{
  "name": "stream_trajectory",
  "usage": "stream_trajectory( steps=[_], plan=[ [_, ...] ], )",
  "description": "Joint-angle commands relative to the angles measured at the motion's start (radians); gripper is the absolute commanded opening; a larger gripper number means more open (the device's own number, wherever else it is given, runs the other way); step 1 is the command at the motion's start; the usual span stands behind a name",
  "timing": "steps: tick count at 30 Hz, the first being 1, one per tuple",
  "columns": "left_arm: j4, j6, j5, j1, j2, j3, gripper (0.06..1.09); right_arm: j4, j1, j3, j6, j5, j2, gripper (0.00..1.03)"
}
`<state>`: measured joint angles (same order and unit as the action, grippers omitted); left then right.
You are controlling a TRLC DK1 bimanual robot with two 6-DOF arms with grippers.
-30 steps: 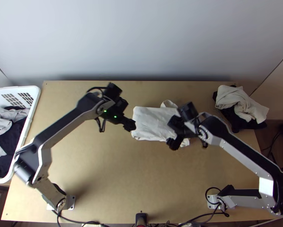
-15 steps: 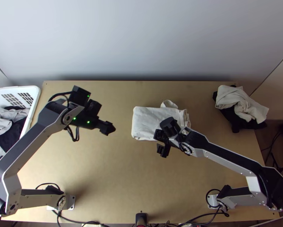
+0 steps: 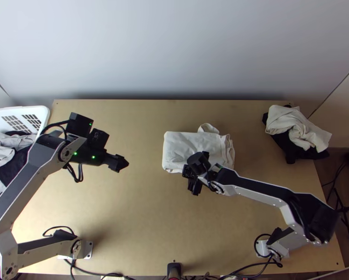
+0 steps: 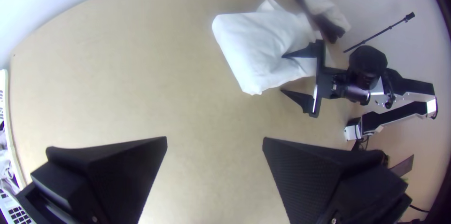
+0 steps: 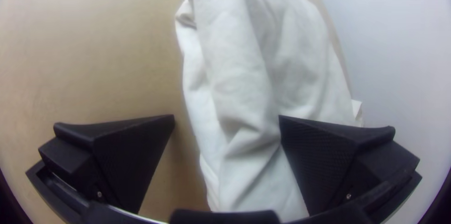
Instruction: Fold the t-shirt
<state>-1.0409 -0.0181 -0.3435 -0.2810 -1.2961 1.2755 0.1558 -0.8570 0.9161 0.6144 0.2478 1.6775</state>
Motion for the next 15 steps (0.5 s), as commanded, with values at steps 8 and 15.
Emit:
stream_trajectory(
  steps=[8,15],
  plan=[
    [-0.011,-0.029,-0.002,0.029,0.035,-0.030,1.05,-0.170,0.022,-0.025,0.001,0.140,0.067,0.29],
    [-0.019,-0.034,-0.002,0.029,0.044,-0.018,1.05,-0.157,0.059,-0.043,0.007,0.151,-0.024,0.03]
  ],
)
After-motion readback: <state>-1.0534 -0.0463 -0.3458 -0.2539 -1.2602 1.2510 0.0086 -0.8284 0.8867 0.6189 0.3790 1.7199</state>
